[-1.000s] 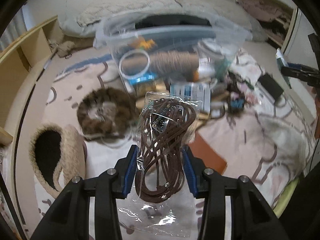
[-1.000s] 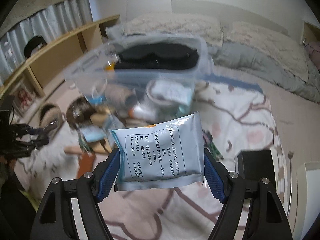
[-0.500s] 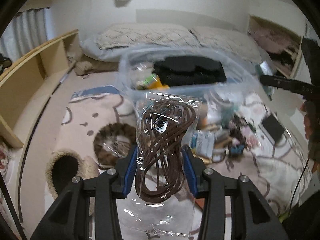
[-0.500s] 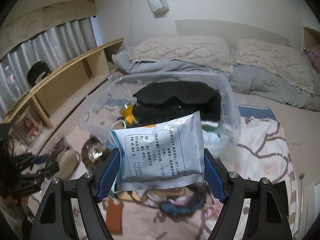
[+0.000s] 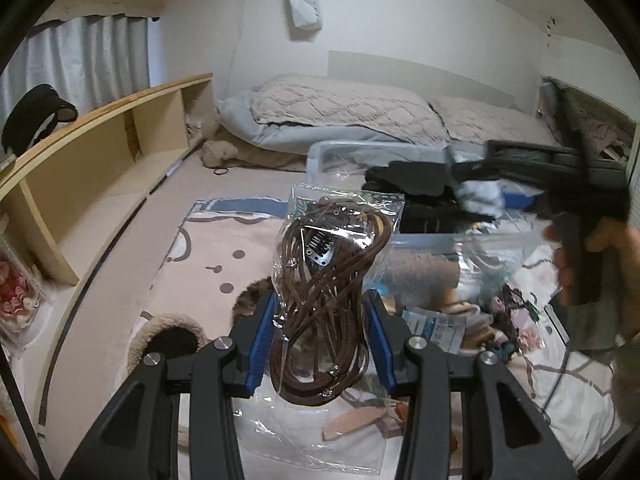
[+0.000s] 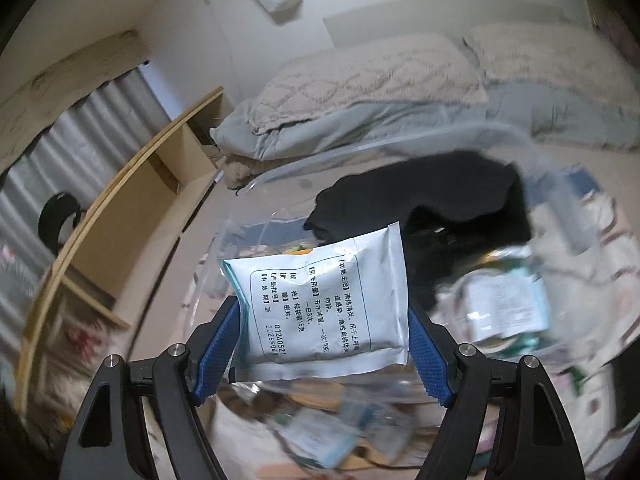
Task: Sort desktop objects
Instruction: 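Lift the cord bag with the left while the right lifts the white packet, then carry the cord bag and white packet over the clear box with both grippers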
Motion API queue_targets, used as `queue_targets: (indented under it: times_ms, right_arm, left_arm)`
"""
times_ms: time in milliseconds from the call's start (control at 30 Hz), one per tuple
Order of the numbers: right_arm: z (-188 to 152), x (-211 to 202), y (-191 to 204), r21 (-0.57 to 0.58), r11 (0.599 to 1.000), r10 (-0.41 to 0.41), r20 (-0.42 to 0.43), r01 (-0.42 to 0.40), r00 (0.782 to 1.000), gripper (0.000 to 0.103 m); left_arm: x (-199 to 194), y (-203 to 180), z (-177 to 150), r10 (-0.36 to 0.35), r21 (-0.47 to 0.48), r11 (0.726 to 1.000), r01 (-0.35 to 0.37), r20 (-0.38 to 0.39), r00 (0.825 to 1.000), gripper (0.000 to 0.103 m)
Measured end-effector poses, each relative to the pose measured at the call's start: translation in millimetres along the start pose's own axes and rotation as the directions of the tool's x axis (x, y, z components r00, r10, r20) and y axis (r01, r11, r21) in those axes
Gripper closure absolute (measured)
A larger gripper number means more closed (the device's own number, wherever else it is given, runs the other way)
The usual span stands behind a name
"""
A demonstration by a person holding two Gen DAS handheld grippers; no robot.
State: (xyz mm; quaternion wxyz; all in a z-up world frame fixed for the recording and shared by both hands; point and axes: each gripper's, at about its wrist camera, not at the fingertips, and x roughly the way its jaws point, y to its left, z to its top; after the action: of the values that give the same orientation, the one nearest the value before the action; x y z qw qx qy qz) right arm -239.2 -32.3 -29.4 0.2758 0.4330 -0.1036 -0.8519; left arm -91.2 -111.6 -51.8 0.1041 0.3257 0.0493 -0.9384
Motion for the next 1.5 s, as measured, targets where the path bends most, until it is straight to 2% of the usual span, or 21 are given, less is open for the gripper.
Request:
queue_targets:
  times_ms: [167, 567, 633, 667, 700, 767, 1100, 1500]
  right_arm:
    - [-1.2, 33.8, 17.3, 0.052, 0.998, -0.03, -0.045, 0.032, 0.999, 0.024]
    - [-5.8, 73.9, 50.4, 0.036, 0.997, -0.068, -0.123, 0.073, 0.99, 0.024]
    - [-6.4, 76.8, 55.9, 0.019, 0.998, -0.062, -0.142, 0.065, 0.988, 0.018]
    - [-6.9, 77.5, 58.7, 0.008, 0.998, -0.055, -0.148, 0.057, 0.988, 0.009]
    - [-7.5, 76.6, 62.0, -0.003, 0.999, -0.054, -0.14, 0.054, 0.989, 0.0]
    - [-8.5, 71.7, 65.1, -0.006, 0.999, -0.042, -0.11, 0.042, 0.993, 0.0]
    - [-9.3, 47.3, 44.2, 0.034, 0.999, 0.025, -0.098, -0.022, 0.995, 0.0]
    - [-21.5, -40.8, 13.6, -0.143, 0.989, 0.026, -0.014, -0.027, 1.0, 0.0]
  left_arm:
    - [-7.1, 8.6, 0.8, 0.008, -0.025, 1.0, -0.008, 0.023, 1.0, 0.059]
    - [-11.4, 22.1, 6.0, 0.004, -0.064, 0.998, -0.001, 0.046, 0.999, 0.059]
    - [-11.0, 24.9, 6.6, 0.005, -0.075, 0.997, -0.002, 0.044, 0.999, 0.059]
    - [-11.0, 26.5, 6.6, 0.004, -0.081, 0.997, 0.0, 0.042, 0.999, 0.059]
    - [-10.9, 27.9, 6.6, 0.002, -0.087, 0.996, 0.001, 0.039, 0.999, 0.059]
    - [-10.9, 29.9, 6.5, 0.0, -0.096, 0.995, 0.003, 0.036, 0.999, 0.059]
    - [-12.8, 24.8, 8.8, -0.014, -0.101, 0.995, 0.018, 0.039, 0.999, 0.059]
    - [-10.5, -2.2, 24.3, -0.055, -0.093, 0.994, 0.061, 0.067, 0.996, 0.059]
